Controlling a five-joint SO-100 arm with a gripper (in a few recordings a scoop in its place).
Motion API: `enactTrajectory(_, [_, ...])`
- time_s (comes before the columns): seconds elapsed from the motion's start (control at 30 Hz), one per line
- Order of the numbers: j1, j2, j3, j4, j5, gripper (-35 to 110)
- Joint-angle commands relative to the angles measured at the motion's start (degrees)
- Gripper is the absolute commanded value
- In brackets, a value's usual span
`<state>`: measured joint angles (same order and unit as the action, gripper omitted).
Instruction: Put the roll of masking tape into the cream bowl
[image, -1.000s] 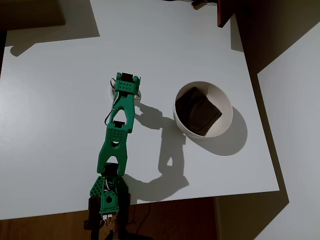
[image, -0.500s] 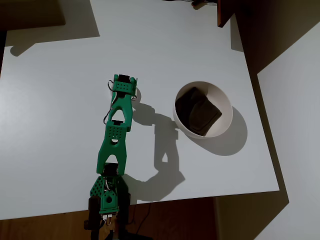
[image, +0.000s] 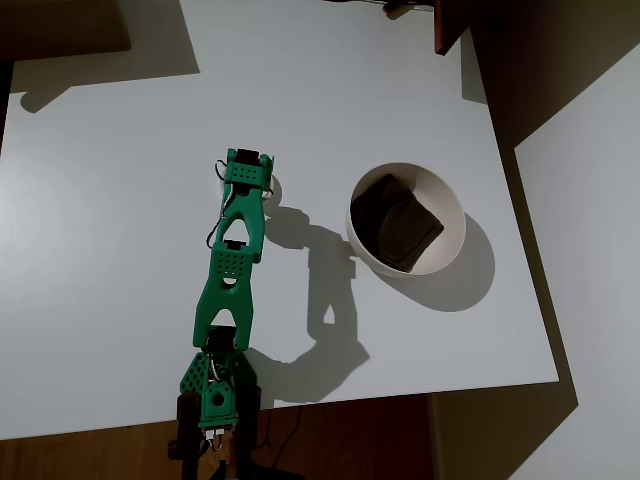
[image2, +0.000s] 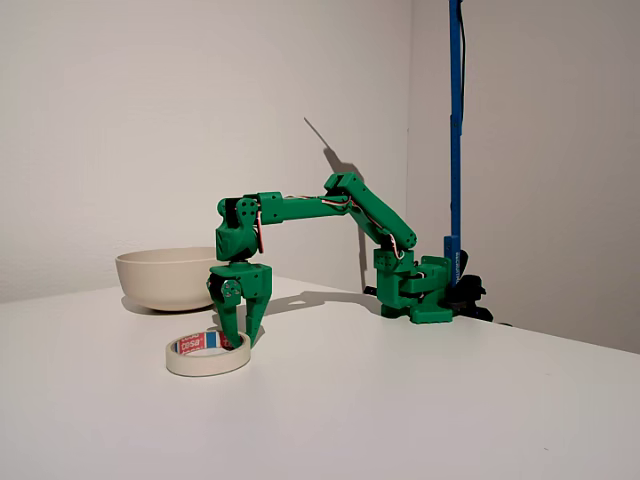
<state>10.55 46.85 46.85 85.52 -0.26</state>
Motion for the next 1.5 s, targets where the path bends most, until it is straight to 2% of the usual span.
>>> enactTrajectory(0.0, [0.8,4.3,-2.4,0.0,-0.4,-8])
enactTrajectory(0.87, [0.9,59.8,-2.2,16.1,4.0,-8])
enactTrajectory(1.03, [7.5,67.8,-2.2,16.3,3.4,-8])
enactTrajectory(1.2, [18.6,69.6,-2.2,14.9,1.0,-8])
enactTrajectory(1.47, [36.9,61.6,-2.3,4.0,-2.0,-8])
